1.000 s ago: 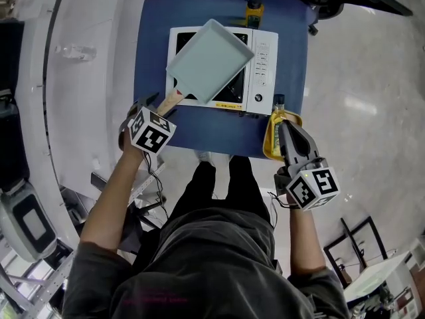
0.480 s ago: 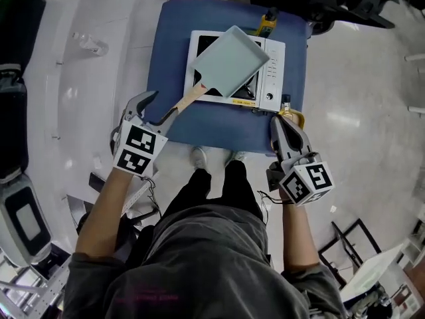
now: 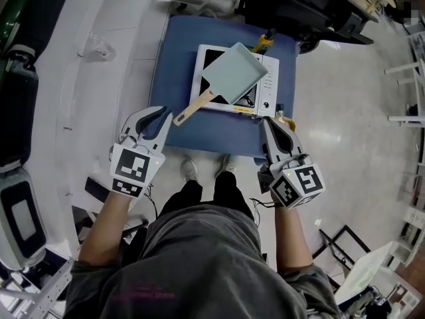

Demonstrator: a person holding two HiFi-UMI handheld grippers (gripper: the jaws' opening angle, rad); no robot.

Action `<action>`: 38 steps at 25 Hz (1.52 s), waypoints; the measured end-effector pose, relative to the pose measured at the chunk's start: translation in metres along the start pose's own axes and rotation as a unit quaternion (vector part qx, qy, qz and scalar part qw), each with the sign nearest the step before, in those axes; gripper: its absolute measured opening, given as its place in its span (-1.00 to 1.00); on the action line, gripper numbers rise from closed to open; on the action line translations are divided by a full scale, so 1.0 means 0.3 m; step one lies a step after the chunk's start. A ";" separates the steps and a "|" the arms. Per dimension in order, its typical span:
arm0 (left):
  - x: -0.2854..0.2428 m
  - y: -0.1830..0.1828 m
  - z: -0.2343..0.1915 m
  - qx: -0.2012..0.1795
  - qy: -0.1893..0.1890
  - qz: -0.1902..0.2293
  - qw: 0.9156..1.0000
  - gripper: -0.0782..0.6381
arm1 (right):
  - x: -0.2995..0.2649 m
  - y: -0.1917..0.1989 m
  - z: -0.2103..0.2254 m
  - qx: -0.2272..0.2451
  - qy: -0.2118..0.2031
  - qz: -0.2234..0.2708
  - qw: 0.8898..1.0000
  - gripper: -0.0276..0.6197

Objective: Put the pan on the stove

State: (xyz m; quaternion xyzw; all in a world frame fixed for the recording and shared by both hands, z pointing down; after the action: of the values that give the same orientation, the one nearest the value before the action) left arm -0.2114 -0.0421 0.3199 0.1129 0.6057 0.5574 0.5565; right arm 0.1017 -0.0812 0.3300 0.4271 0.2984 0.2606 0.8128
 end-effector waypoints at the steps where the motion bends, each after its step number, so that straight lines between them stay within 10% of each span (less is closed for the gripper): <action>1: 0.017 -0.004 0.001 0.003 -0.003 0.008 1.000 -0.71 | 0.003 -0.005 -0.017 0.004 -0.002 -0.001 1.000 -0.97; 38: 0.020 -0.081 0.032 0.053 -0.023 0.063 0.996 -0.78 | -0.049 -0.121 -0.065 0.037 -0.071 -0.019 0.997 -0.96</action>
State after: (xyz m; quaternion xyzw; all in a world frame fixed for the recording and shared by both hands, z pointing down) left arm -0.1941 -0.0409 0.2994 0.1936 0.6130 0.5555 0.5274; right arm 0.0841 -0.0990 0.2940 0.4686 0.2576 0.2028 0.8203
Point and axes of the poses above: the fingertips, and each gripper's own axes: x backward along the fingers, z to its right, y out of its underside, the point moved 10 cm from there along x, backward along the fingers, and after that the axes turned 9 degrees about -x, right-handed, at the moved point
